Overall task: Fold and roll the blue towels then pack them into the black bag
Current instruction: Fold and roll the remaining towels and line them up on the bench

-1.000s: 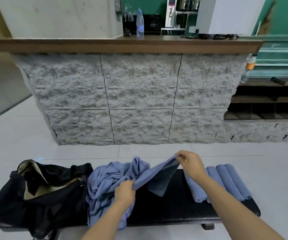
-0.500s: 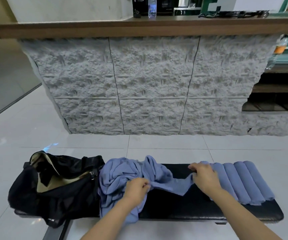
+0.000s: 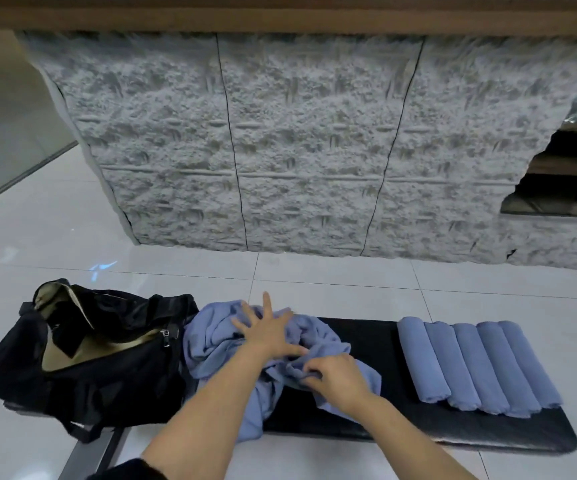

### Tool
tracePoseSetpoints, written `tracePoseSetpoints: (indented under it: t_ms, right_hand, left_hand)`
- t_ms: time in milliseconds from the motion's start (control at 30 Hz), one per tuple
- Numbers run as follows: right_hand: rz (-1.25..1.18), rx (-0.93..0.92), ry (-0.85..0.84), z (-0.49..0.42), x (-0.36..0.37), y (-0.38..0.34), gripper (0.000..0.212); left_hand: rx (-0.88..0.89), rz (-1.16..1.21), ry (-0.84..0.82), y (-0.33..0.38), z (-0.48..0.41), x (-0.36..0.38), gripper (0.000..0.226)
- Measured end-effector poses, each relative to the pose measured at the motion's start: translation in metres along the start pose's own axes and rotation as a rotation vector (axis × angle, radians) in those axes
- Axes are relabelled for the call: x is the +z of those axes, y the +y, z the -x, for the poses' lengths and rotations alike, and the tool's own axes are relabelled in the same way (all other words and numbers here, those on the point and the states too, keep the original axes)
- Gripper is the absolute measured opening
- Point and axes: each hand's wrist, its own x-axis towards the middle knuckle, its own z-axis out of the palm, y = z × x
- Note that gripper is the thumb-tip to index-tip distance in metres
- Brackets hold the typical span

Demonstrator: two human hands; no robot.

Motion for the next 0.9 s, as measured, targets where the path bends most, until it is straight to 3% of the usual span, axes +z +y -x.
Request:
tracePoseSetpoints:
  t_ms: [67, 167, 267, 433, 533, 600, 733, 800, 900]
  right_hand:
    - [-0.064, 0.032, 0.008, 0.003, 0.003, 0.01, 0.023]
    - [-0.085, 0.075, 0.031, 0.004, -0.002, 0.027, 0.021]
    - [-0.157, 0.035, -0.007, 0.007, -0.021, 0.033, 0.03]
    - [-0.688, -0.03, 0.174, 0.023, -0.063, 0.036, 0.013]
    - [-0.871, -0.078, 0.222, 0.029, -0.087, 0.038, 0.025]
    - [-0.945, -0.074, 0.242, 0.03, -0.092, 0.039, 0.038]
    - [-0.955, 0.002, 0.225, 0.024, -0.084, 0.04, 0.037]
    - [-0.917, 0.011, 0.208, 0.019, -0.089, 0.04, 0.028]
    - [-0.779, -0.051, 0.122, 0.014, -0.109, 0.032, 0.019]
  left_hand:
    - [-0.082, -0.101, -0.084, 0.006, -0.013, 0.021, 0.069]
    - [-0.158, -0.19, 0.108, 0.005, -0.018, 0.034, 0.042]
    - [-0.133, -0.035, 0.233, -0.007, -0.013, 0.019, 0.04]
    - [-0.011, 0.124, 0.439, -0.038, 0.007, -0.022, 0.028]
    - [0.003, 0.078, 0.527, -0.048, 0.024, -0.024, 0.031]
    - [0.013, -0.039, 0.419, -0.049, 0.031, -0.003, 0.038]
    - [0.114, -0.287, -0.072, -0.045, 0.044, 0.051, 0.047]
    - [0.107, -0.174, -0.037, -0.034, 0.044, 0.048, 0.04]
    - [0.28, 0.258, 0.252, -0.006, 0.043, 0.014, 0.037]
